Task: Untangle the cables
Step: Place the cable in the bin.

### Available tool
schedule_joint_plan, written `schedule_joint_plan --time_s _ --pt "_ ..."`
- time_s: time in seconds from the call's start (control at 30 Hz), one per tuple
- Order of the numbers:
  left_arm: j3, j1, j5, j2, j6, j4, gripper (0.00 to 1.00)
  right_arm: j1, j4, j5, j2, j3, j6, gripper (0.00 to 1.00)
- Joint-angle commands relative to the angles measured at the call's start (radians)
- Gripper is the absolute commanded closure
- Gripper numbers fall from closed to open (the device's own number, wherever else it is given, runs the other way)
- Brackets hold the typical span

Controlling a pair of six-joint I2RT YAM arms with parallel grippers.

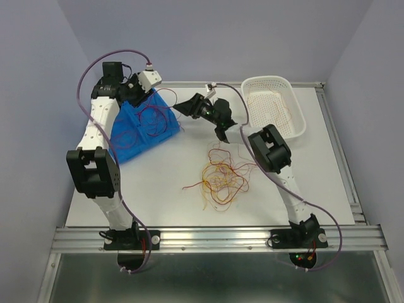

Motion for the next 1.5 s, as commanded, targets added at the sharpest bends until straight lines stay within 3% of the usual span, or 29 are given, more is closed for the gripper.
schedule_joint_plan --time_s 0.0,0.27,0.47,0.87,1.47 --pt "0.012 -0.052 -0.018 -0.059 0.025 0.007 0.53 0.006 0.124 0.092 -0.164 -0.161 -0.092 0.26" --pt "0.097 -0.143 -0.014 0.073 0.048 -0.022 0.51 -0.005 0.278 0.328 -0.504 -0.627 -0.216 0.22" --pt "0.252 -0.177 -0.020 0.211 0.020 -0.077 0.51 -0.011 0.313 0.373 -0.660 -0.813 -0.267 0.20" --pt "0.373 -0.240 -0.061 0.324 0.020 -0.149 0.52 -0.025 0.316 0.414 -0.802 -1.007 -0.327 0.18" --pt "0.496 -0.272 -0.224 0.453 -0.023 -0.247 0.53 -0.051 0.341 0.422 -0.885 -1.131 -0.321 0.18"
